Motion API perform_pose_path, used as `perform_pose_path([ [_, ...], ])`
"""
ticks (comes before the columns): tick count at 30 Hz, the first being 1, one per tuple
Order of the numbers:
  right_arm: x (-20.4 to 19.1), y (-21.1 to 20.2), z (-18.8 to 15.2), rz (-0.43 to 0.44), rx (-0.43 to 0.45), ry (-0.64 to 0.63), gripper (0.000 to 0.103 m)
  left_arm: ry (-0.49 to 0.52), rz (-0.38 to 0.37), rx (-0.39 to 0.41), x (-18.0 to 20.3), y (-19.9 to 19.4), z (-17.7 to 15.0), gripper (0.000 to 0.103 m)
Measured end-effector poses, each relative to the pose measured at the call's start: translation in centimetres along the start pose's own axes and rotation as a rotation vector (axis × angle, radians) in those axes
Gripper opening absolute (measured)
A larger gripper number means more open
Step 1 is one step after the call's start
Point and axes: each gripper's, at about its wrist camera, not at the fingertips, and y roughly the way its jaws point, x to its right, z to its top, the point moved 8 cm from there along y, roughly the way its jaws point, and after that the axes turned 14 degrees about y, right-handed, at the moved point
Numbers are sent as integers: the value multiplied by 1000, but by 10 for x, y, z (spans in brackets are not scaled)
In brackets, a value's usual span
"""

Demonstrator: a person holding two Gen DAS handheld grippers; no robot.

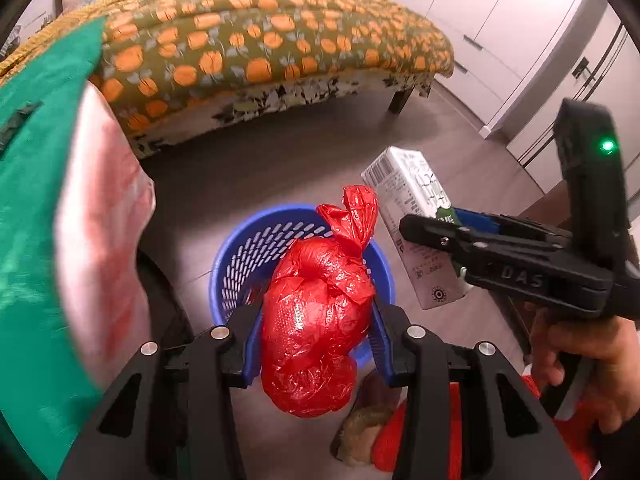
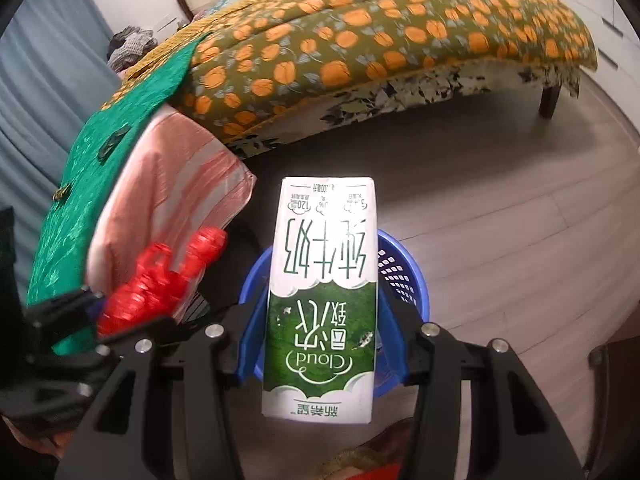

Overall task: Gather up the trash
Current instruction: 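Carry red bag and milk carton over the blue wastebasket and open both tools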

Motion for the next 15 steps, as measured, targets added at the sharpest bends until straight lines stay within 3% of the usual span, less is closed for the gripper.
perform_pose_path([
  [11, 24, 32, 14, 81, -36, 104, 51, -37, 15, -39, -13, 66, -6, 45],
  [12, 25, 35, 14, 88, -39, 115, 51, -37, 16, -37, -14, 69, -6, 52],
  [14, 30, 39, 16, 96, -41, 151, 68, -42, 26, -35, -16, 77, -7, 74],
  [15, 31, 39, 18, 97, -36, 164, 77, -45, 33, -28, -17, 78, -7, 77],
])
